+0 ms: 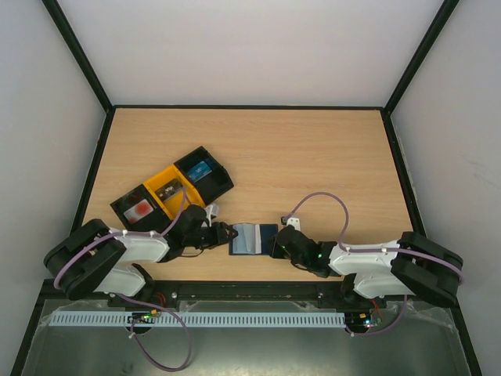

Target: Take the credit cards out of the card holder

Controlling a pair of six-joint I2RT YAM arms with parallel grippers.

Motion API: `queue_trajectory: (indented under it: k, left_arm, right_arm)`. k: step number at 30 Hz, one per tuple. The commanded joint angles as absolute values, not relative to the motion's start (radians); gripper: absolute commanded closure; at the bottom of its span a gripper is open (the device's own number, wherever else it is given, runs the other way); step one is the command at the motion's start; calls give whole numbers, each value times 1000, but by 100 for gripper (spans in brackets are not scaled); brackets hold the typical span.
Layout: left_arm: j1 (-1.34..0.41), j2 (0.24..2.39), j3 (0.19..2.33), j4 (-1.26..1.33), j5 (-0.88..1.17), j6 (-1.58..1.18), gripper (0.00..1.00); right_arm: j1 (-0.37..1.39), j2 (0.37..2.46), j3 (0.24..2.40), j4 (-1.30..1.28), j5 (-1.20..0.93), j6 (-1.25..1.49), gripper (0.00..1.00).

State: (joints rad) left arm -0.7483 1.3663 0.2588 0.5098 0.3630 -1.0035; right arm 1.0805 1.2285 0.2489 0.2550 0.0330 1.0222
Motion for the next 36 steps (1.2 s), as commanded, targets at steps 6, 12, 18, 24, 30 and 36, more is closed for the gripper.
queue_trajectory:
  k: [6, 12, 18, 24, 30, 36]
  left_arm:
    - [-767, 1305, 213, 750, 448, -1085, 58]
    - [-772, 1327, 207, 782, 448, -1083, 64]
    - [-788, 1365, 224, 791, 441, -1077, 69]
    - [-800, 1385, 241, 757, 419, -1053, 70]
    - [-809, 1367, 242, 753, 419, -1052, 85]
    - [-839, 1288, 251, 611, 375, -1032, 95]
  right_arm:
    - [1083, 1227, 195, 209, 34, 1041, 88]
    - [1083, 1217, 192, 228, 23, 1040, 88]
    - [1083, 1189, 184, 232, 19, 1041, 87]
    - [1083, 1148, 174, 240, 9, 1040, 86]
    - [1084, 1141, 172, 269, -36, 1036, 83]
    - [1085, 1060, 192, 270, -112, 1074, 65]
